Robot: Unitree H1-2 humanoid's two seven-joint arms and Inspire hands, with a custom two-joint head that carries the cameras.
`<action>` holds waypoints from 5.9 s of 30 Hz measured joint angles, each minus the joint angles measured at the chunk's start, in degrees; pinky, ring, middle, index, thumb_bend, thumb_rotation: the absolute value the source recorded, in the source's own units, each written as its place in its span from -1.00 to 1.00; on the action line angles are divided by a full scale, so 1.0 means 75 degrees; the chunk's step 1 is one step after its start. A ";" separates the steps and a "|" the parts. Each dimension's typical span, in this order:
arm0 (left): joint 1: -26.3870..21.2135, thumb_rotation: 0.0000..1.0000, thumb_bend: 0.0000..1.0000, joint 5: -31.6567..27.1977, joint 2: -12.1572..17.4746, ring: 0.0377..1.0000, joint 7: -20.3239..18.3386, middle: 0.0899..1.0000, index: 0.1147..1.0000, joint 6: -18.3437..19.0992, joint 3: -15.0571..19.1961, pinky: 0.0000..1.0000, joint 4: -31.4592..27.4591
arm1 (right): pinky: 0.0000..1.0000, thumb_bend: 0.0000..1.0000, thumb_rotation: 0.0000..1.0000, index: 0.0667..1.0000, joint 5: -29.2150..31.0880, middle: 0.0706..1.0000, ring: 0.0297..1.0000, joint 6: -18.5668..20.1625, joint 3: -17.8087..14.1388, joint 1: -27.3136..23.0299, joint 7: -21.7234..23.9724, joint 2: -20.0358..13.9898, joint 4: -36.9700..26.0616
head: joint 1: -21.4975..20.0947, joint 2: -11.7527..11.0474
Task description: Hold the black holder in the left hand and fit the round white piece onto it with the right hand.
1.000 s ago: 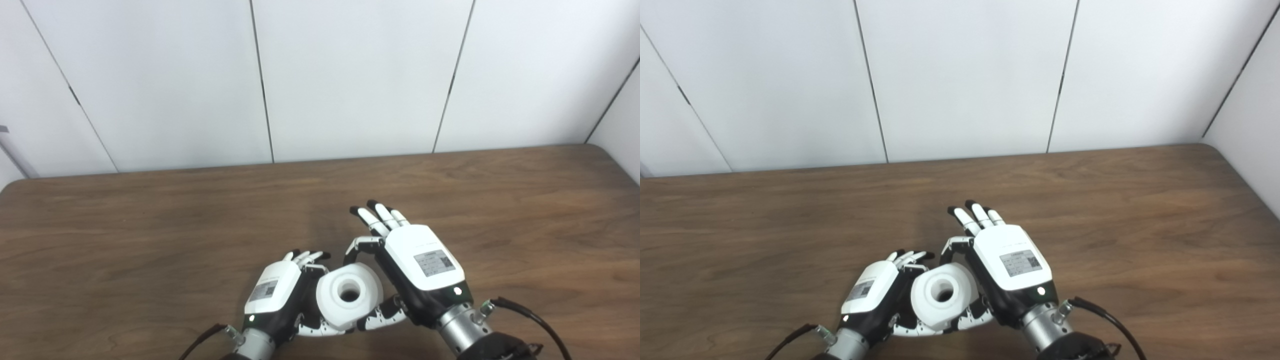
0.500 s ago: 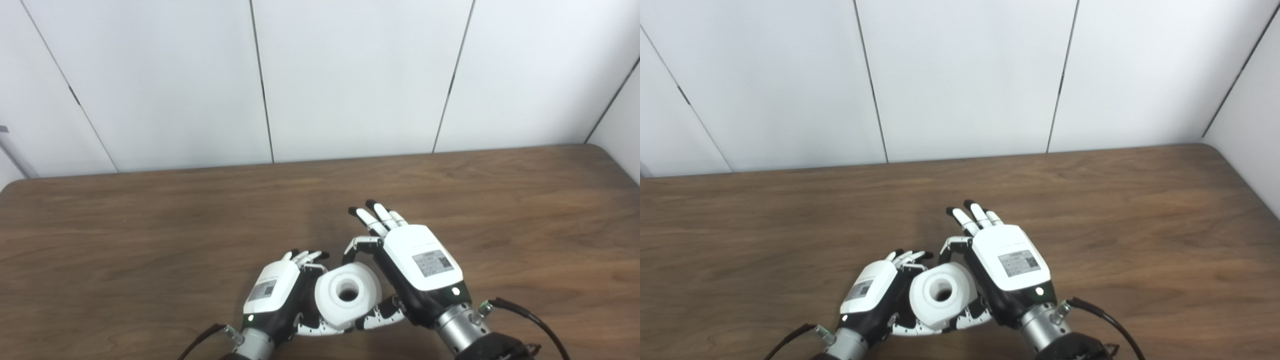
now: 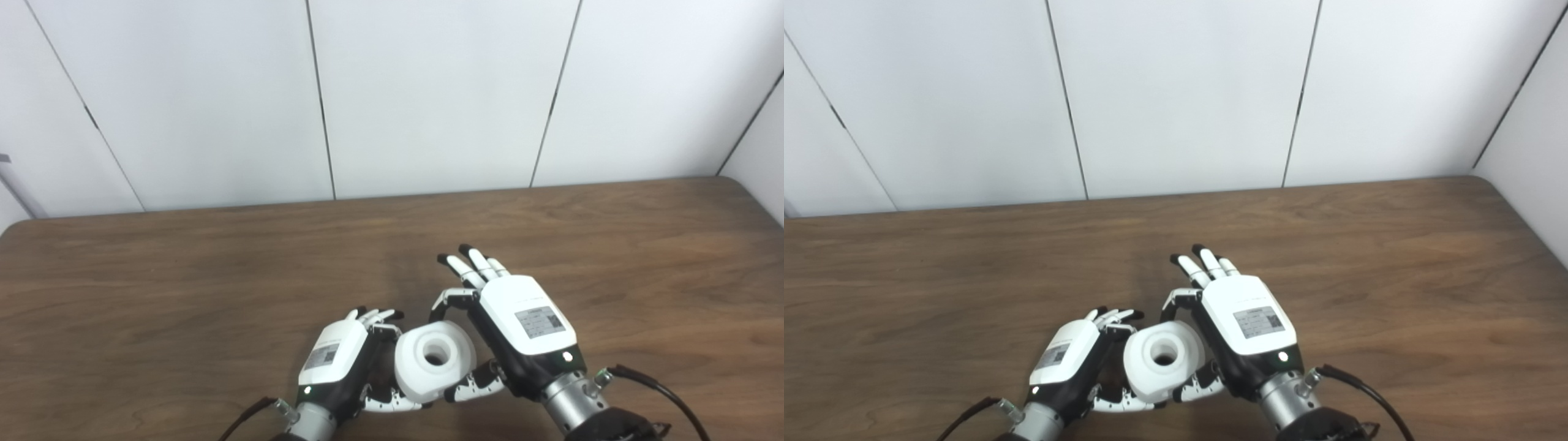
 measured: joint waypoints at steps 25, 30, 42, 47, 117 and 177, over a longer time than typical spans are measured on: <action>0.0003 -0.90 0.03 -0.0004 -0.0011 0.84 0.0013 0.73 -0.17 -0.0041 0.0001 1.00 0.0001 | 0.82 0.02 -0.72 -0.11 0.0191 0.90 1.00 -0.0006 -0.0021 0.0120 -0.0084 -0.0047 -0.0100 | 0.0082 -0.0012; 0.0002 -0.90 0.03 -0.0004 -0.0018 0.83 0.0006 0.73 -0.17 -0.0039 -0.0001 1.00 0.0001 | 0.90 0.02 -0.72 -0.11 0.0190 0.91 1.00 -0.0006 -0.0009 0.0121 -0.0065 -0.0046 -0.0129 | 0.0094 -0.0023; 0.0002 -0.90 0.03 -0.0002 -0.0037 0.83 0.0009 0.73 -0.17 -0.0040 0.0005 0.99 0.0001 | 0.94 0.02 -0.72 -0.11 0.0224 0.92 1.00 -0.0005 -0.0009 0.0121 -0.0063 -0.0041 -0.0131 | 0.0070 -0.0059; 0.0002 -0.90 0.03 -0.0002 -0.0037 0.83 0.0009 0.73 -0.17 -0.0040 0.0008 1.00 0.0001 | 0.93 0.02 -0.72 -0.11 0.0225 0.92 1.00 -0.0004 -0.0011 0.0121 -0.0056 -0.0032 -0.0131 | 0.0070 -0.0059; 0.0002 -0.90 0.03 -0.0019 -0.0037 0.83 0.0033 0.73 -0.17 -0.0064 0.0028 0.97 0.0004 | 0.82 0.70 -0.41 0.37 0.0200 0.96 1.00 0.0023 -0.0031 0.0110 0.0161 -0.0010 -0.0137 | 0.0070 -0.0105; -0.0035 -0.90 0.03 -0.0442 0.0240 0.83 0.0368 0.72 -0.17 -0.0439 0.0397 1.00 0.0299 | 0.73 1.00 0.20 1.00 0.2630 1.00 1.00 0.1280 -0.0891 -0.0112 0.0289 -0.0635 -0.0384 | -0.0152 -0.0644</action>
